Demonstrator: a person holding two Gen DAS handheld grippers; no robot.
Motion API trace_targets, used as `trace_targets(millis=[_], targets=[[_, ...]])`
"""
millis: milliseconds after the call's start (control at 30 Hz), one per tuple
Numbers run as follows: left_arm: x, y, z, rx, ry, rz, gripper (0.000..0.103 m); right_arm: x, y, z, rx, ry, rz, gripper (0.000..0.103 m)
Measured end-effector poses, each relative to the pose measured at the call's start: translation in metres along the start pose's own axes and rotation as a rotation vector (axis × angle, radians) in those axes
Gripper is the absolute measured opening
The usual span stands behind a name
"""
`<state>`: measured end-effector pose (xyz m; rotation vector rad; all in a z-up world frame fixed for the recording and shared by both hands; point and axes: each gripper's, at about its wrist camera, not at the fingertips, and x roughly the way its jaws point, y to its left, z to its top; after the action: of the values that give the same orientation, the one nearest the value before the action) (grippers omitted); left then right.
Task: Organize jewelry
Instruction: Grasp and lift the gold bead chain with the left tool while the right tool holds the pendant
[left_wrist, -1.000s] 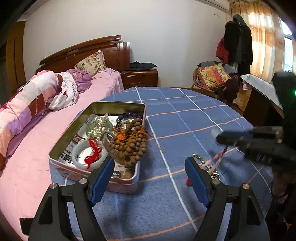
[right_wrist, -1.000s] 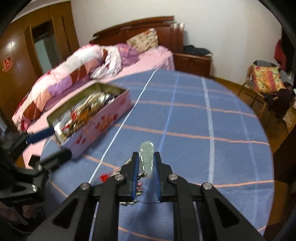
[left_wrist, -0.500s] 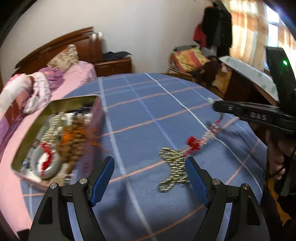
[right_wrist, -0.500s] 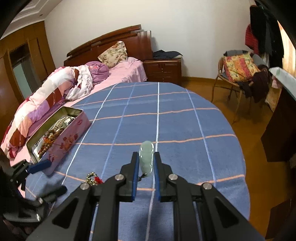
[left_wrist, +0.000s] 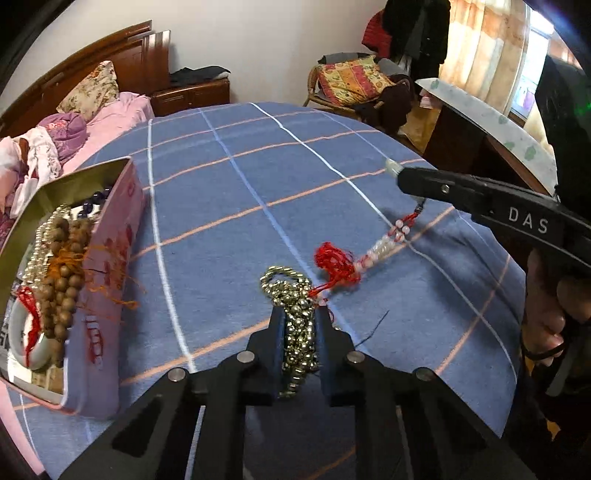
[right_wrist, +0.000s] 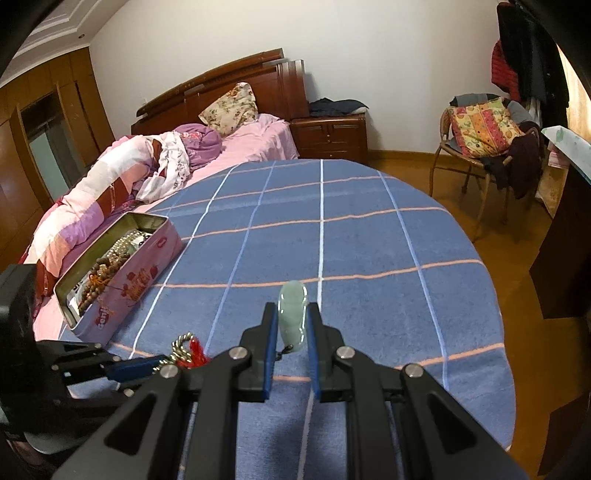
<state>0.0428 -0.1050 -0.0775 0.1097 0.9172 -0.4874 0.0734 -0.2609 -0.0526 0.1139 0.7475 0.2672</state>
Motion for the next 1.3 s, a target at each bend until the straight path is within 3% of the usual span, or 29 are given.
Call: trace_targets(millis=[267, 500, 533, 600, 633, 667, 800, 1100, 1133, 1167, 1233, 1300], targets=[[-0.014, 0.01, -0.006, 0.012, -0.025, 0.042, 0.014, 0.002, -0.01, 0.0, 0.005, 0.007, -0.076, 0.017], [-0.007, 0.012, -0.003, -0.014, -0.015, 0.024, 0.016, 0.002, -0.014, 0.001, 0.005, 0.009, -0.085, 0.017], [-0.007, 0.011, -0.001, -0.015, -0.023, 0.023, 0.021, 0.003, -0.014, 0.001, 0.005, 0.01, -0.085, 0.018], [-0.012, 0.011, 0.003, -0.021, -0.056, 0.038, 0.043, 0.004, -0.015, -0.001, 0.006, 0.012, -0.085, 0.018], [-0.014, 0.011, 0.004, -0.023, -0.07, 0.047, 0.062, 0.004, -0.016, -0.001, 0.008, 0.013, -0.086, 0.018], [-0.016, 0.011, 0.006, -0.026, -0.091, 0.056, 0.07, 0.004, -0.017, -0.002, 0.011, 0.015, -0.086, 0.018], [-0.008, 0.014, 0.011, -0.044, -0.099, 0.064, 0.07, 0.006, -0.014, -0.004, 0.01, 0.021, -0.078, 0.018], [0.007, 0.01, 0.028, -0.044, -0.089, 0.07, 0.069, 0.007, -0.013, -0.01, 0.003, 0.033, -0.074, 0.018], [0.011, 0.008, 0.031, -0.026, -0.084, 0.077, 0.059, 0.007, -0.012, -0.011, 0.003, 0.034, -0.075, 0.018], [0.015, 0.006, 0.031, -0.014, -0.064, 0.071, 0.036, 0.006, -0.013, -0.012, 0.004, 0.034, -0.075, 0.018], [0.024, 0.004, 0.03, 0.001, -0.02, 0.048, 0.014, 0.006, -0.014, -0.012, 0.007, 0.034, -0.075, 0.018], [0.023, 0.001, 0.03, 0.012, -0.017, 0.022, 0.014, 0.004, -0.015, -0.012, 0.009, 0.032, -0.075, 0.018]])
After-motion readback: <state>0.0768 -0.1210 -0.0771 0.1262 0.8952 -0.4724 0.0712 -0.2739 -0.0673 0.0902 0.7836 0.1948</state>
